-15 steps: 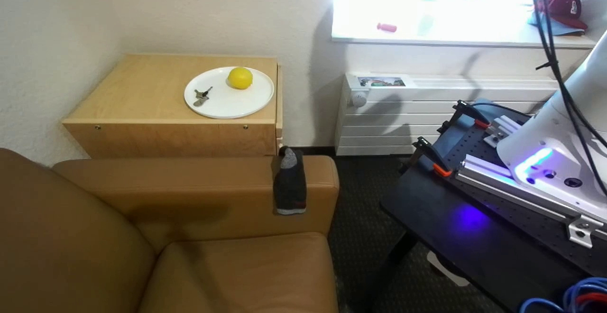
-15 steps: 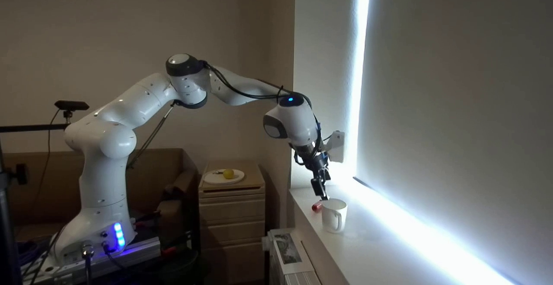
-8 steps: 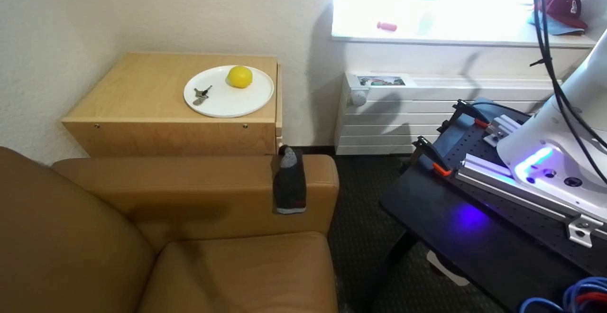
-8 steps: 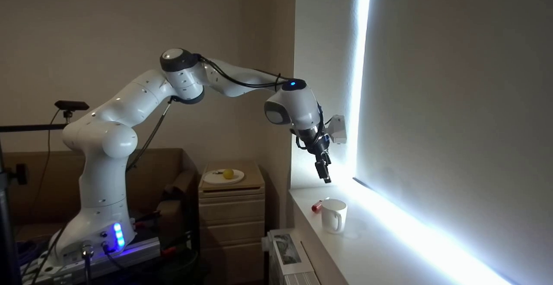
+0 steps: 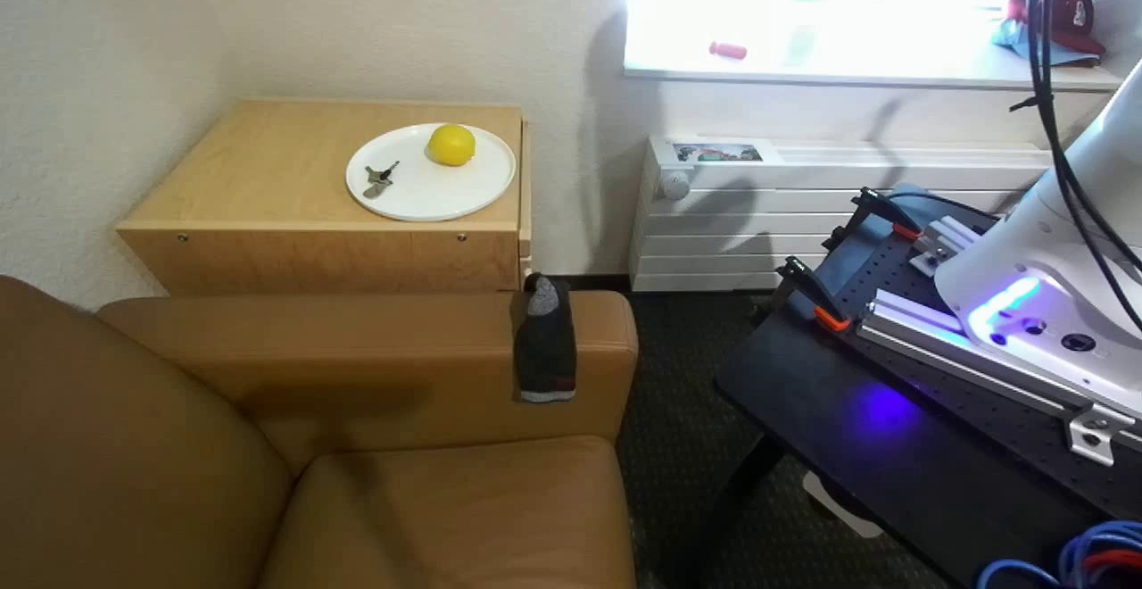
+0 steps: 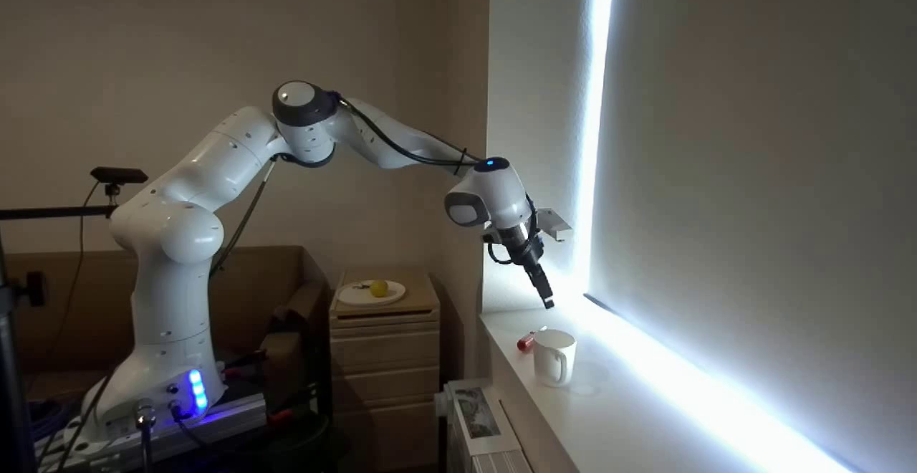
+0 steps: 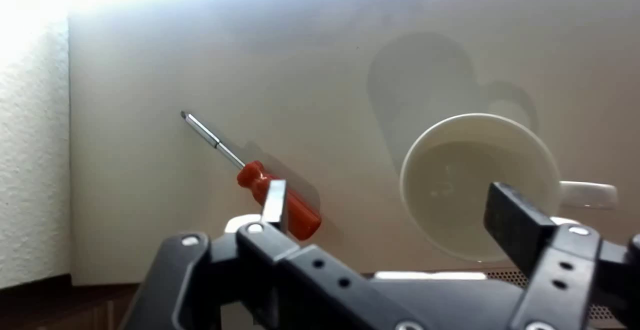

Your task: Put the keys on the plate, slide the plate to the left, then put the cup on the windowsill on the right side of the nightstand

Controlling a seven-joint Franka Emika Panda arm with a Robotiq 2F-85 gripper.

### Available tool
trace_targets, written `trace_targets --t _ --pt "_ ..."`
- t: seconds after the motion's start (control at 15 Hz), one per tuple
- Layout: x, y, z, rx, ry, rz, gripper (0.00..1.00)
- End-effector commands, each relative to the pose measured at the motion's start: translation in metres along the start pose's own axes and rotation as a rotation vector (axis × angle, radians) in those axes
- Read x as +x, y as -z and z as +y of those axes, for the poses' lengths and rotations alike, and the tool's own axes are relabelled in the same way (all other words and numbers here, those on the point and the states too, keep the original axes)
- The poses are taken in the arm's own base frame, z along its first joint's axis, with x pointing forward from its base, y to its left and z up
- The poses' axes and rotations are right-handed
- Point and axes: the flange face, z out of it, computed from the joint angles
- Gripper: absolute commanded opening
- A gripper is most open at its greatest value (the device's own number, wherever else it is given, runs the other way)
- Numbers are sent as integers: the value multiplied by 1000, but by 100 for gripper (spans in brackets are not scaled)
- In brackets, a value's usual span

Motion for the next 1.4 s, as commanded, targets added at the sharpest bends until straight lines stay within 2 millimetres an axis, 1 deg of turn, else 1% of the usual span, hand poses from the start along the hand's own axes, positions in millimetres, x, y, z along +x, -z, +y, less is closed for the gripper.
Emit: trace_targets --t 0.0,0.07,0.13,0.2,0.27,0.4,0.47,0.6,0.73,0.8,0.93,1.13,1.2,1.27,1.33 --pt "2 -34 12 12 109 53 100" --pt "5 -46 13 29 112 88 100" --pt "7 -32 20 15 99 65 100" --pt "10 -39 21 24 103 78 100" --pt "11 -42 21 30 104 78 100" --pt "9 -40 21 28 104 74 100" --pt "10 -42 20 47 108 75 100" --pt "16 -55 14 98 102 94 100" --pt "21 -65 9 108 85 101 100" --pt "18 -59 15 101 104 107 100" --pt "22 -65 11 109 99 115 100" --pt "23 -80 2 112 74 117 100" --pt "24 -83 -1 104 57 119 75" --pt "23 -86 -3 100 45 110 72" --pt "23 -90 -5 94 33 109 66"
